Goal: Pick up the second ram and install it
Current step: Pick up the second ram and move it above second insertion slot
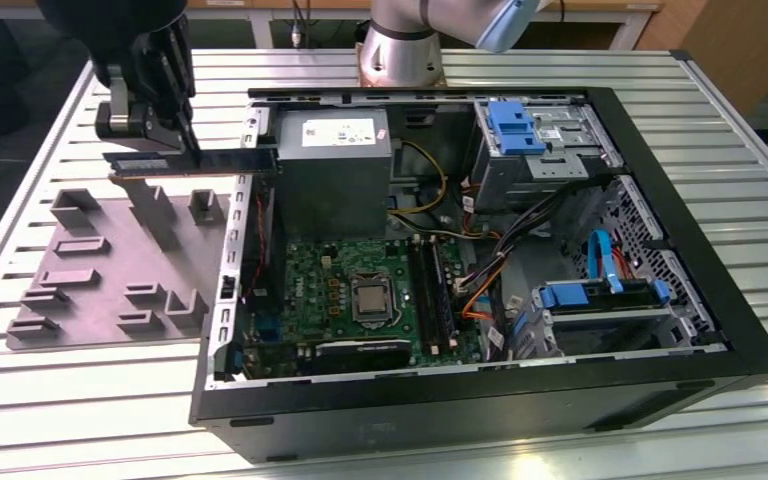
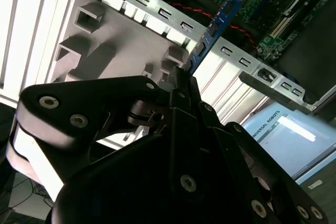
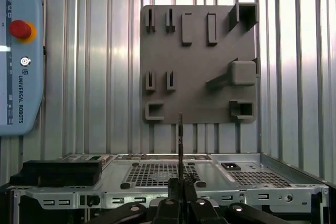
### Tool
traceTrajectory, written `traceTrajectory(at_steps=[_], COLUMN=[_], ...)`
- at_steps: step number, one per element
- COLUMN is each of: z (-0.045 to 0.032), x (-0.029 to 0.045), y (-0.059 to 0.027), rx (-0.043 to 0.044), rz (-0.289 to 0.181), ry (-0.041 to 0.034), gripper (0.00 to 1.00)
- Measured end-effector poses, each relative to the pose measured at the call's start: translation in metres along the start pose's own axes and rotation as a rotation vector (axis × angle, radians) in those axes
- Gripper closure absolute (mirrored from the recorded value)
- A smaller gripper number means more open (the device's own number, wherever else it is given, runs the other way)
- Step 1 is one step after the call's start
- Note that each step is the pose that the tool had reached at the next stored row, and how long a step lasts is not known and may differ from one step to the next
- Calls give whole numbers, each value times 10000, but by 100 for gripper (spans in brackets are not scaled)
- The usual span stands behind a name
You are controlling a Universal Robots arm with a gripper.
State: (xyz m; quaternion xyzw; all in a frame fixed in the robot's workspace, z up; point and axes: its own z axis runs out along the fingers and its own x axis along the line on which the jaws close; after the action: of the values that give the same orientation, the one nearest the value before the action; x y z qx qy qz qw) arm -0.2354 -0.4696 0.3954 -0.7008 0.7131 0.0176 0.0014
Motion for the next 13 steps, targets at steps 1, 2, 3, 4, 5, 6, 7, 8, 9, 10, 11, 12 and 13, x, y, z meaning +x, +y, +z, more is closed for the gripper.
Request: traceTrajectory(at_steps=[1, 2, 3, 4, 5, 6, 7, 8, 9, 10, 11, 12, 13], z=[-1, -1, -1, -1, -1, -1, -2, -2, -2, -2, -3, -3, -3], x=[0, 0, -1, -1, -1, -1, -2, -2, -2, -2, -2, -2, -3], y=[-11, -21, -32, -43, -54, -66, -77, -87, -98, -109, -120, -131, -142], rx=[-1, 0, 0, 1, 0, 0, 0, 0, 0, 0, 0, 0, 0], rz=[1, 1, 0, 1, 0, 0, 1, 1, 0, 1, 1, 0, 0], ry=[1, 0, 0, 0, 0, 0, 0, 0, 0, 0, 0, 0, 0], gripper=[86, 86, 86, 86, 86, 86, 86, 86, 86, 86, 86, 86, 86])
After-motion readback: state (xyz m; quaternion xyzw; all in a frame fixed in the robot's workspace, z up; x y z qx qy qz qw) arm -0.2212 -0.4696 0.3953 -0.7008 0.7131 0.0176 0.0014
